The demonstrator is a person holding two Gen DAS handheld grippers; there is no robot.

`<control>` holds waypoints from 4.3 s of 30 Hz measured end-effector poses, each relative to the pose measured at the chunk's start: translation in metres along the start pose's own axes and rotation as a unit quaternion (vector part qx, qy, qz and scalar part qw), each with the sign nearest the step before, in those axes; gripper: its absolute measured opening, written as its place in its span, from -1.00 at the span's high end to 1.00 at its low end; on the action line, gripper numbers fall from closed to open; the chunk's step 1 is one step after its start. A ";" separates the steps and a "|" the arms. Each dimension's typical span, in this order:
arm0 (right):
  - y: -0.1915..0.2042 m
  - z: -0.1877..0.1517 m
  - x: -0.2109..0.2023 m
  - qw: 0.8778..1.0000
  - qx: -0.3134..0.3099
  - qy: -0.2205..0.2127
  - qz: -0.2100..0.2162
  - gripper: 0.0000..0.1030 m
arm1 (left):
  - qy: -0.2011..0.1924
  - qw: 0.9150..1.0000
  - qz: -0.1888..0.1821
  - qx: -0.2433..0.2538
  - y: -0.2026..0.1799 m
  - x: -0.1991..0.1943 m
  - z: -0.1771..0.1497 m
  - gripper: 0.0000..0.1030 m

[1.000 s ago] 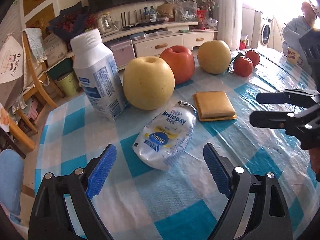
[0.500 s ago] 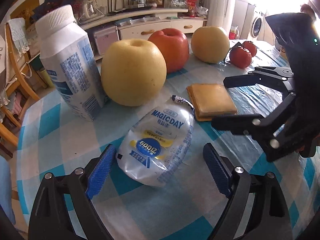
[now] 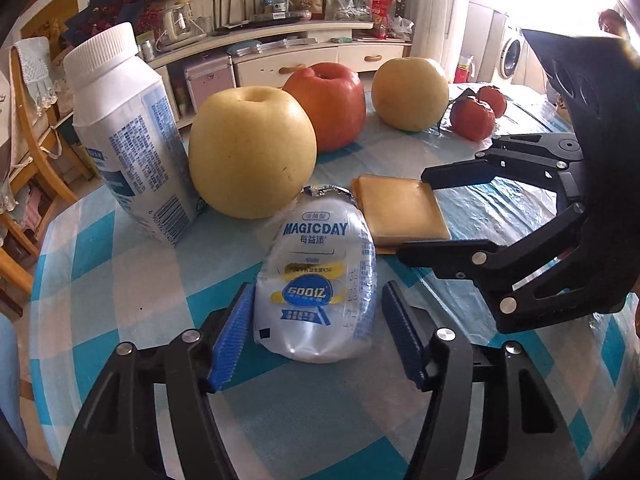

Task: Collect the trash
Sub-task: 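Grasp the MAGICDAY yogurt pouch with the left tool while the right tool grasps the yellow cake, then lift the yogurt pouch with the left tool while the right tool carries the cake toward the bucket, then open the left tool over the pink bucket while the right tool releases the cake there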

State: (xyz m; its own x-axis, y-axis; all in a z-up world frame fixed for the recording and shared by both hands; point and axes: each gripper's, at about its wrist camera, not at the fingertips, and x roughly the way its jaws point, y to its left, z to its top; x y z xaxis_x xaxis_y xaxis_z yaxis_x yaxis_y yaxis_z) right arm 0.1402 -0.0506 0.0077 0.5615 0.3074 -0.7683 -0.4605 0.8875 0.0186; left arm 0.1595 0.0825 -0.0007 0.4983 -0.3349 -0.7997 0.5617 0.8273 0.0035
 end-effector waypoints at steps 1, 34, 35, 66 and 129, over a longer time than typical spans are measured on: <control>0.000 0.000 0.000 1.000 0.000 0.000 0.001 -0.29 | -0.001 1.000 0.004 -0.006 0.001 0.000 0.000 -0.16; 0.053 -0.088 -0.104 0.993 0.099 -0.047 -0.041 -0.16 | -0.011 0.995 0.008 -0.098 -0.057 -0.087 -0.099 -0.15; 0.056 -0.093 -0.112 0.992 0.105 -0.051 -0.039 -0.16 | -0.013 0.995 0.007 -0.099 -0.060 -0.091 -0.103 -0.15; 0.126 -0.149 -0.194 0.990 0.106 -0.082 -0.050 -0.16 | -0.065 0.991 0.000 -0.118 -0.085 -0.187 -0.172 -0.15; 0.361 -0.001 -0.135 0.988 -0.100 -0.094 0.069 -0.16 | -0.228 0.894 0.131 -0.363 0.121 -0.329 -0.265 -0.15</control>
State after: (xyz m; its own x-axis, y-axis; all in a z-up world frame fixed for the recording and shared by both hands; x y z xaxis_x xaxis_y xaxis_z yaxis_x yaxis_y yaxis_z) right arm -0.1027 0.2280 0.1175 0.5928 0.4950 -0.6353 -0.6576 0.7529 -0.0270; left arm -0.1114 0.4126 0.1039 0.8601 -0.0994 -0.5003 -0.1076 0.9234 -0.3684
